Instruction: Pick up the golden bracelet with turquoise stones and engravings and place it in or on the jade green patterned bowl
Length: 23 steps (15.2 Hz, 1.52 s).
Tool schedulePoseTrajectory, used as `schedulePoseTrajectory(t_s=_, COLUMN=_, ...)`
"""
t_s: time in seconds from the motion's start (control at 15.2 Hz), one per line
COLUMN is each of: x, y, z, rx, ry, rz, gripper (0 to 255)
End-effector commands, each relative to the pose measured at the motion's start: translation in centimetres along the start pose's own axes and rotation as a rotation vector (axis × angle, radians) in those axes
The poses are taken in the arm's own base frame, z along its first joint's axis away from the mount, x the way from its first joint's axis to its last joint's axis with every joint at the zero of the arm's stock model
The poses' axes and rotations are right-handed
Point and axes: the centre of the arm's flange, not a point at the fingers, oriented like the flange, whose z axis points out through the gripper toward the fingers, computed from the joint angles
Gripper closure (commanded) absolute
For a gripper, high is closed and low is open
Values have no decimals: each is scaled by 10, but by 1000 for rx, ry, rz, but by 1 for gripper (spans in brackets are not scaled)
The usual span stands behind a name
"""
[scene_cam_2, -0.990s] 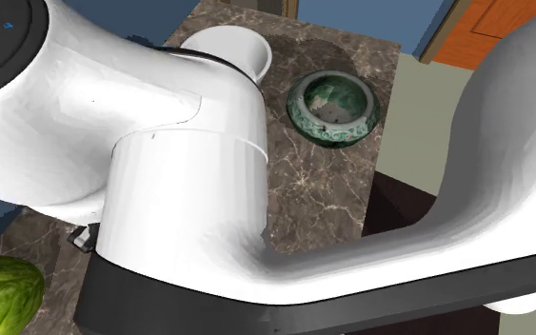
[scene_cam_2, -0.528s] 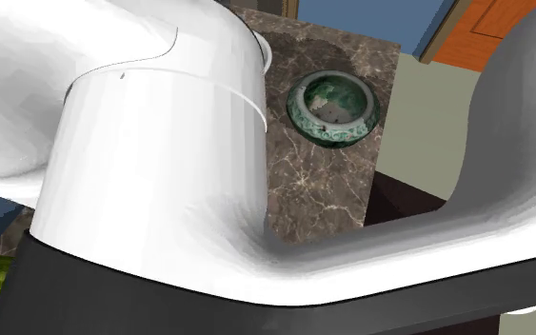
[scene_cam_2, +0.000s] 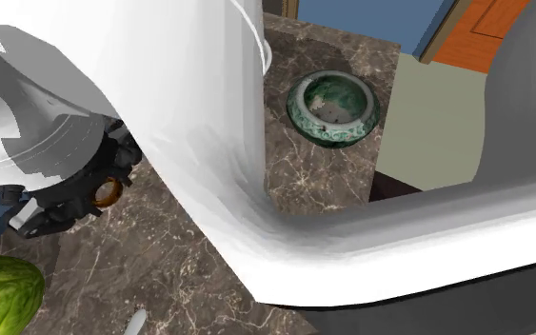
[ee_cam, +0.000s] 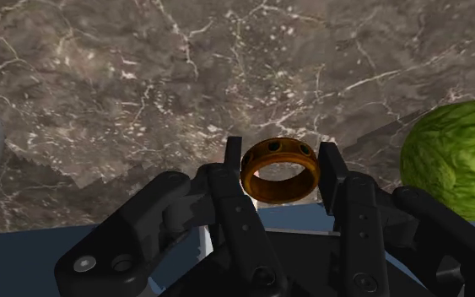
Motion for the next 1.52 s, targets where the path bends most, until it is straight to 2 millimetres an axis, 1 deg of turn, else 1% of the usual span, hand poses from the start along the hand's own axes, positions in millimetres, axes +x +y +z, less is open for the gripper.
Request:
schedulePoseTrajectory(t_s=0.0, x=2, y=0, z=-10, rx=0, ry=0, rz=0, gripper=255)
schedulePoseTrajectory(t_s=0.13, x=5, y=0, z=-20, rx=0, ry=0, rz=0, gripper=255)
schedulePoseTrajectory(t_s=0.2, x=5, y=0, z=-21, rx=0, ry=0, rz=0, gripper=255)
schedulePoseTrajectory(t_s=1.45, x=-91, y=228, z=-61, rx=0, ry=0, rz=0, gripper=255)
